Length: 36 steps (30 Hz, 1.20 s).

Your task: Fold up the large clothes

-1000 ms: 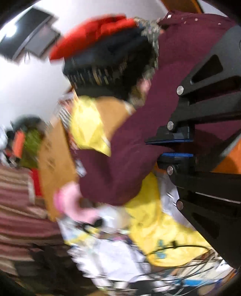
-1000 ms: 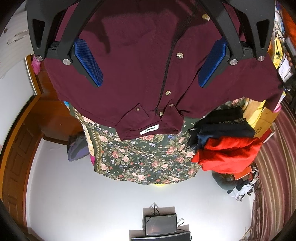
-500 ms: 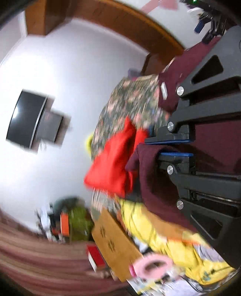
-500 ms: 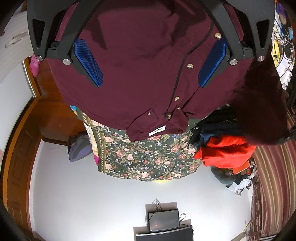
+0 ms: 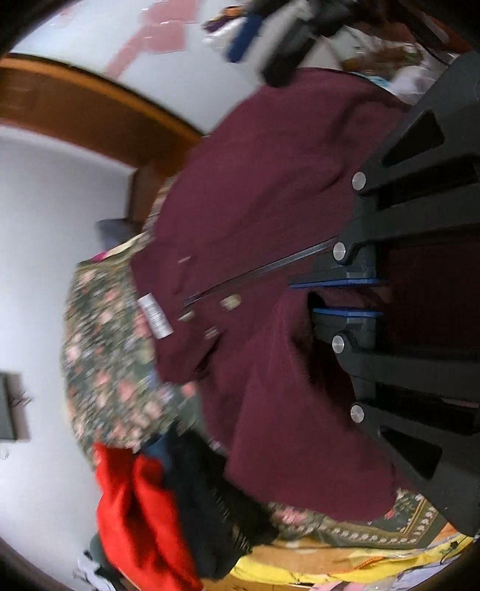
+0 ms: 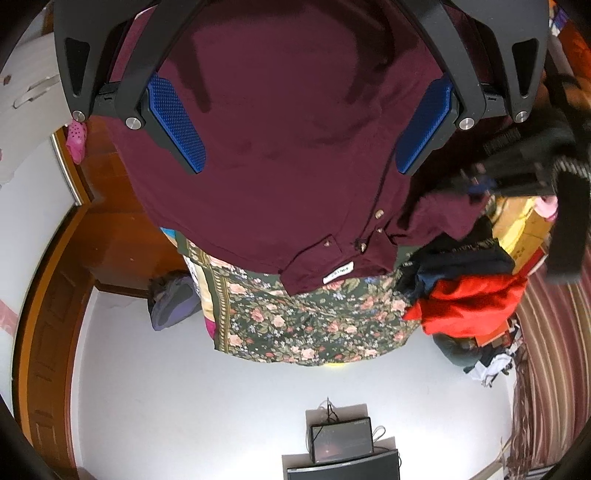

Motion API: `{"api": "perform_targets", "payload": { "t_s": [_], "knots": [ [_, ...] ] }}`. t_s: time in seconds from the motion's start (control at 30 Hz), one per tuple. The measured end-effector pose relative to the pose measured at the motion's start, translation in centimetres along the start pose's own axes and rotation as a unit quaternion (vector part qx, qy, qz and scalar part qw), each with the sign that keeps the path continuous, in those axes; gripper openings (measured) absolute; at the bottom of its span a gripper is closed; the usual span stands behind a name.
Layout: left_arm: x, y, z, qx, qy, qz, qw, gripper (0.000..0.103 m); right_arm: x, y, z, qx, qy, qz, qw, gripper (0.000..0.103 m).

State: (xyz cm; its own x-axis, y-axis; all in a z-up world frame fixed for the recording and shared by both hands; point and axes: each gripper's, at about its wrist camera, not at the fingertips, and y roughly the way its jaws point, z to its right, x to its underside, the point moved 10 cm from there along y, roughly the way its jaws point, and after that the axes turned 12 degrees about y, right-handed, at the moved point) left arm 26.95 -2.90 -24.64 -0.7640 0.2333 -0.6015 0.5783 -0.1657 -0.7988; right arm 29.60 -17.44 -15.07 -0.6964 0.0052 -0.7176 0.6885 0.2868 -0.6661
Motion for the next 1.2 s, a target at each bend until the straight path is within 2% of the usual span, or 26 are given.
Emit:
{"api": "perform_targets", "payload": {
  "t_s": [0.13,0.27,0.33,0.37,0.4,0.47,0.57,0.67,0.77,0.93,1.03,1.13,1.2],
  "knots": [
    [2.4,1.3,1.5,0.013,0.011,-0.038,0.9991,0.016,0.4,0.1,-0.2,0.0,-0.01,-0.006,1.0,0.102],
    [3.0,-0.2,1.6,0.017,0.02,-0.036,0.999,0.022,0.2,-0.1,-1.1,-0.002,-0.029,-0.004,1.0,0.102],
    [2.7,-1.5,1.5,0.024,0.017,-0.026,0.9992,0.037,-0.1,-0.3,-1.6,-0.006,-0.039,-0.001,0.999,0.102],
    [2.4,-1.7,1.4,0.021,0.015,-0.02,0.9995,0.05,-0.2,-0.4,-2.0,-0.009,-0.044,0.0,0.999,0.102],
    [2.1,-2.8,0.8,0.004,0.009,-0.005,0.9999,0.06,-0.5,-0.5,-2.7,-0.014,-0.053,0.003,0.998,0.102],
    [1.6,-5.1,-0.9,-0.034,-0.015,0.028,0.9989,0.067,-0.8,-0.5,-3.6,-0.02,-0.067,0.006,0.998,0.102],
    [1.5,-7.3,-2.7,-0.048,-0.035,0.053,0.9968,0.068,-1.3,-0.6,-5.8,-0.032,-0.094,0.013,0.995,0.102],
    [1.9,-9.3,-6.4,-0.093,-0.058,0.072,0.9914,0.068,-1.5,-0.2,-9.0,-0.061,-0.128,0.008,0.99,0.102],
    [3.1,-10.4,-10.6,-0.137,-0.086,0.074,0.984,0.069,-1.0,0.7,-12.2,-0.089,-0.163,-0.008,0.983,0.102],
    [6.5,-11.4,-16.8,-0.174,-0.143,0.063,0.9724,0.069,0.9,3.4,-17.3,-0.125,-0.223,-0.053,0.965,0.102],
    [9.2,-11.6,-19.4,-0.198,-0.166,0.049,0.9649,0.069,3.1,5.5,-20.3,-0.138,-0.269,-0.094,0.949,0.101],
    [11.4,-11.2,-20.9,-0.205,-0.183,0.035,0.9609,0.069,6.0,7.1,-23.0,-0.154,-0.313,-0.136,0.927,0.1],
    [12.7,-11.0,-21.5,-0.207,-0.19,0.026,0.9594,0.069,7.7,8.0,-24.2,-0.158,-0.338,-0.164,0.913,0.095]
  ]
}}
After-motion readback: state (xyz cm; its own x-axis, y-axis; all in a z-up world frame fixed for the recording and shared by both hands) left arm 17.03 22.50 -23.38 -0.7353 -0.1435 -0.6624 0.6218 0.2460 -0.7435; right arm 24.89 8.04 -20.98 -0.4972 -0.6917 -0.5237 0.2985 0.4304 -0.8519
